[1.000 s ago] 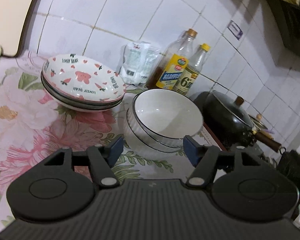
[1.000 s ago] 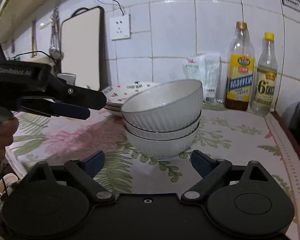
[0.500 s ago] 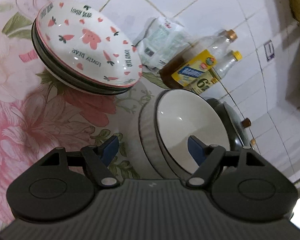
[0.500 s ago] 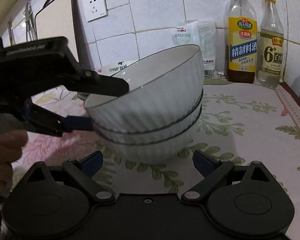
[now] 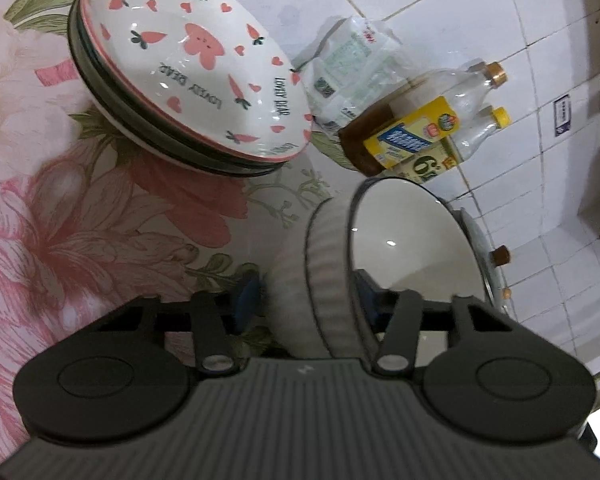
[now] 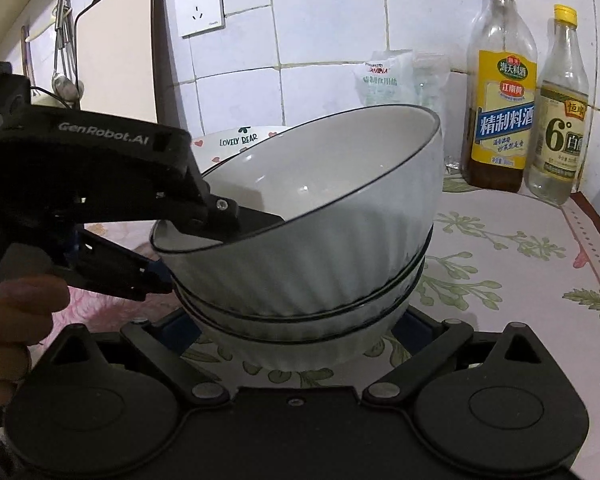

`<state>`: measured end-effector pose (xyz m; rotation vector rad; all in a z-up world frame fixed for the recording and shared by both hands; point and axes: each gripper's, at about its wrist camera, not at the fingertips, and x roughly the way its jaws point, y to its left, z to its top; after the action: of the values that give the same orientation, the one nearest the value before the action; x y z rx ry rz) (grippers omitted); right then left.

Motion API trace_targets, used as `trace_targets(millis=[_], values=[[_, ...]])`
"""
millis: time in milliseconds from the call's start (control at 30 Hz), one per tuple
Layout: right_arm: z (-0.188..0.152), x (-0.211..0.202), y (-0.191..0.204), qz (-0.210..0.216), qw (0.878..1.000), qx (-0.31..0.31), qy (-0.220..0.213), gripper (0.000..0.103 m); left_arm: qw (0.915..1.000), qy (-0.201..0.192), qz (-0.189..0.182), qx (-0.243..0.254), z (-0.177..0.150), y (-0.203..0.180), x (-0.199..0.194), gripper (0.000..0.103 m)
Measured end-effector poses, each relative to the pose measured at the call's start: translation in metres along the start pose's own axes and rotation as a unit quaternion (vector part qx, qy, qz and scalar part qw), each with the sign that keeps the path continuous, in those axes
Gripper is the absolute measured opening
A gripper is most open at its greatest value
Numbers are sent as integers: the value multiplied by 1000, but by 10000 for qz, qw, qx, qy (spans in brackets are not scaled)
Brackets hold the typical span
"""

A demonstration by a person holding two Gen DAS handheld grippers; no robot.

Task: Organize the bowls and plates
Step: 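Close the left gripper on the rim of the three-bowl stack and lift it, then carry the bowl stack with the left gripper onto the bunny-print plates and release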

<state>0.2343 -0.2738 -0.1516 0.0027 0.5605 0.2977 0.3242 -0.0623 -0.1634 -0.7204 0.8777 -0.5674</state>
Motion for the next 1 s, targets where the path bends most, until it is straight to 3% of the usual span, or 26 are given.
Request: trace_targets(millis=[200, 333, 500, 1000], values=[[3, 0, -2, 39, 10000, -10, 50, 101, 9996, -35, 178, 197, -4, -6, -1, 42], [0, -4, 0, 76, 9999, 100, 7, 101, 9973, -49, 396, 609, -11, -19, -7, 42], [-6, -15, 6, 115, 9998, 130, 51, 101, 9970, 13, 479, 608, -21, -22, -18, 42], [2, -77, 47, 404, 9988, -158, -214, 101, 9941, -265, 569, 887, -45, -56, -99, 43]])
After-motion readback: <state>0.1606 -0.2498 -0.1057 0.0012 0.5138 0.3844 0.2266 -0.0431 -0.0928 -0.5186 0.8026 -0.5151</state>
